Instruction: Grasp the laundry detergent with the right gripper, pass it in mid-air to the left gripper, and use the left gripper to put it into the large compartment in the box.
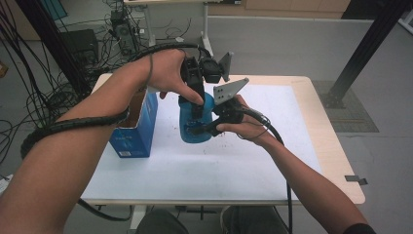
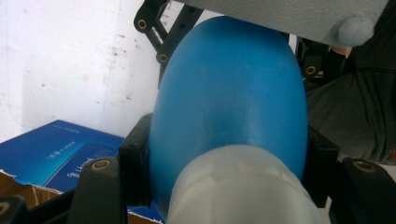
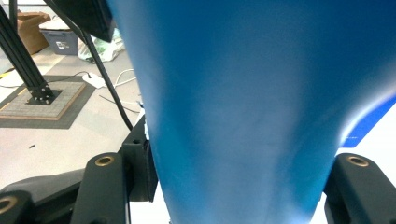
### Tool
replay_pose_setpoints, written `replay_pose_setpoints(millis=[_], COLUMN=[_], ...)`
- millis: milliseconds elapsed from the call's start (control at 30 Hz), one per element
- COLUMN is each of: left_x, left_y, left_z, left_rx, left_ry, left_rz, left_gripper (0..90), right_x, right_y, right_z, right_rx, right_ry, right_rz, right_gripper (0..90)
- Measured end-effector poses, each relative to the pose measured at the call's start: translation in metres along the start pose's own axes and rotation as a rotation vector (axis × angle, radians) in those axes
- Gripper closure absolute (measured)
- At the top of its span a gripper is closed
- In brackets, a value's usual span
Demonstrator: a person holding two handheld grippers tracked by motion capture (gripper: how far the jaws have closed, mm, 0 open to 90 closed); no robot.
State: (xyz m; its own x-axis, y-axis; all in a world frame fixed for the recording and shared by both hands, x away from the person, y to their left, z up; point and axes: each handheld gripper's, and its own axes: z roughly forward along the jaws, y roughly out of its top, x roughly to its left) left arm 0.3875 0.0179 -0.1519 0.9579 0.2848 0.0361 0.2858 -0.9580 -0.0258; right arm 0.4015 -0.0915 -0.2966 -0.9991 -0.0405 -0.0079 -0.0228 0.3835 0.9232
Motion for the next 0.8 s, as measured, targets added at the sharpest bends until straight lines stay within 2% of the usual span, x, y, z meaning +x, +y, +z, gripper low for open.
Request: replay_pose_setpoints(millis=[167,233,267,333,533,667,800], left_x=[0.002,0.003,0.004,0.005,0.009,0.013,0.015], left_y=[-0.002,-0.004,-0.005,-0.006,-0.010,-0.012,-0.013], left_z=[-0.001,-0.002,-0.002,-0.003,-0.005,-0.008,-0.013], left_rx=[0.001,0.006,0.005,0.006,0.002,-0.005,-0.003], left_ry=[-0.003,-0.004,-0.003,-0.002,0.003,0.000,-0.002], left_rz=[-0.010,-0.019,-0.022,-0.033,-0.074,-0.102,-0.132], left_gripper=[37.3,37.3,37.3,37.3,37.2,37.2,37.2], right_x=[0.001,0.001,0.001,0.002,0.004,0.006,0.007], right_y=[-0.001,-0.002,-0.002,-0.002,0.000,0.000,0.000], right_z=[-0.001,-0.003,-0.004,-0.007,-0.017,-0.027,-0.035], right_rx=[0.025,0.035,0.036,0.045,0.091,0.145,0.212], right_ry=[-0.010,-0.026,-0.032,-0.049,-0.078,-0.098,-0.111], right_rz=[0.023,0.039,0.044,0.040,0.073,0.096,0.095], right_gripper=[33.4,26.3,26.2,23.8,14.4,10.1,8.9])
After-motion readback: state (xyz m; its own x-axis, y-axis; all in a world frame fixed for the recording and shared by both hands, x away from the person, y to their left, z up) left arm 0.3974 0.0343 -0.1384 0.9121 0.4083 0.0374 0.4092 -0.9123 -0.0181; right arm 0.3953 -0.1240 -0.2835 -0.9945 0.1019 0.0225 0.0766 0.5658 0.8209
